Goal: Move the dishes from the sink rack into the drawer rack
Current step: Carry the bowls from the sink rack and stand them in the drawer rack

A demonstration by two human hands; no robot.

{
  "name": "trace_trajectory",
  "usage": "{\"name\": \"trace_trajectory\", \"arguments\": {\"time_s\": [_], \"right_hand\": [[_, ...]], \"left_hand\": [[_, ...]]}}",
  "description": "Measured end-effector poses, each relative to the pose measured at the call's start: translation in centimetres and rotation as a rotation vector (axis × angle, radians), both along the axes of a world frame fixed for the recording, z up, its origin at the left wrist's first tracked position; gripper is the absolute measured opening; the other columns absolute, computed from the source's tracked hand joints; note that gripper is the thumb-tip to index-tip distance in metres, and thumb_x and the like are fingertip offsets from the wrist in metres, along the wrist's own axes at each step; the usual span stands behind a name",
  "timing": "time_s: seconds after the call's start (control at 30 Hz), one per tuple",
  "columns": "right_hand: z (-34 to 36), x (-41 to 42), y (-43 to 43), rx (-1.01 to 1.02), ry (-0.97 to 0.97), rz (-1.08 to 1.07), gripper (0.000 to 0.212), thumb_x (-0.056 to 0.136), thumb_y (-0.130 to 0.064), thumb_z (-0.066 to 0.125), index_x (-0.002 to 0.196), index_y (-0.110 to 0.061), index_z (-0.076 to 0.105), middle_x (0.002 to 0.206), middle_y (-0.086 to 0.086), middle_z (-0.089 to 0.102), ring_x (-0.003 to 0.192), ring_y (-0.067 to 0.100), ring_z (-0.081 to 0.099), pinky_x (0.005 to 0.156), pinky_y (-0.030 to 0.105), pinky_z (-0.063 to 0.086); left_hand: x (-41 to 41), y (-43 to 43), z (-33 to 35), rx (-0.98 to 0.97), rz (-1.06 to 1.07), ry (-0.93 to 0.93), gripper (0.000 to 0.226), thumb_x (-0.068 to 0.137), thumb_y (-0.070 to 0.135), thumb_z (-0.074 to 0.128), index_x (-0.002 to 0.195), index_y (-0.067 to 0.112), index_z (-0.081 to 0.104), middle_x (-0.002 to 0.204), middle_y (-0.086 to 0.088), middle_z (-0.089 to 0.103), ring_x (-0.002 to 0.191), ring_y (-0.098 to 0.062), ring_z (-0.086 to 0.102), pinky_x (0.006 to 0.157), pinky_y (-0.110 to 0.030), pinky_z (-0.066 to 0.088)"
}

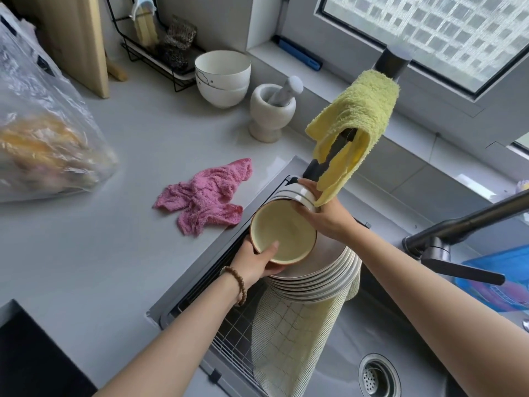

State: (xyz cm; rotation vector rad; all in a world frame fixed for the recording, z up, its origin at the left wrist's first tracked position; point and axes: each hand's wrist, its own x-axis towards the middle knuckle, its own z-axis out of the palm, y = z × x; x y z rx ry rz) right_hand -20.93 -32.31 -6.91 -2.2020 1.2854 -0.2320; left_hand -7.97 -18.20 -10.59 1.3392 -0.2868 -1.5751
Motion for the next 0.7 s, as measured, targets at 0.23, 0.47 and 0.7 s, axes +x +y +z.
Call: {"name": "trace_trajectory", "arguments": {"time_s": [0.23,0.47,0.7], "right_hand": [[2.2,0.7,1.7,0.219,-0.23,-0.048,0.023,0.094,-0.027,0.056,0.116,-0.031,0.05,0.113,-0.004,0.055,0.108,0.02,0.057,0.092,0.036,0.051],[2.9,1.6,3.2,0.53,-0.302,-0.2,0.043,0.09,-0.053,0.052,0.13,-0.037,0.047,0.117,0.004,0.061,0.1,0.024,0.065,0.067,0.041,0.061],[4.6,4.0,6.1,0.536,-0.379,-0.223,0.048,0.091,-0.048,0.053,0.133,-0.033,0.036,0.114,-0.004,0.049,0.099,0.014,0.057,0.069,0.039,0.061]], "left_hand": [[0.4,1.0,1.9,-0.071,-0.02,-0.078,0.048,0.086,0.048,0.052,0.126,0.028,0.034,0.12,-0.005,0.054,0.096,-0.016,0.063,0.068,-0.029,0.059],[2.3,2.0,3.4,-0.188,0.031,0.008,0.117,0.03,0.081,0.069,0.13,0.037,0.029,0.128,0.007,0.047,0.117,-0.018,0.051,0.096,-0.044,0.041],[4.7,3.7,4.0,-0.259,0.14,0.166,0.109,0.038,0.068,0.079,0.133,0.029,0.04,0.135,-0.012,0.048,0.12,-0.029,0.052,0.088,-0.052,0.051]]}}
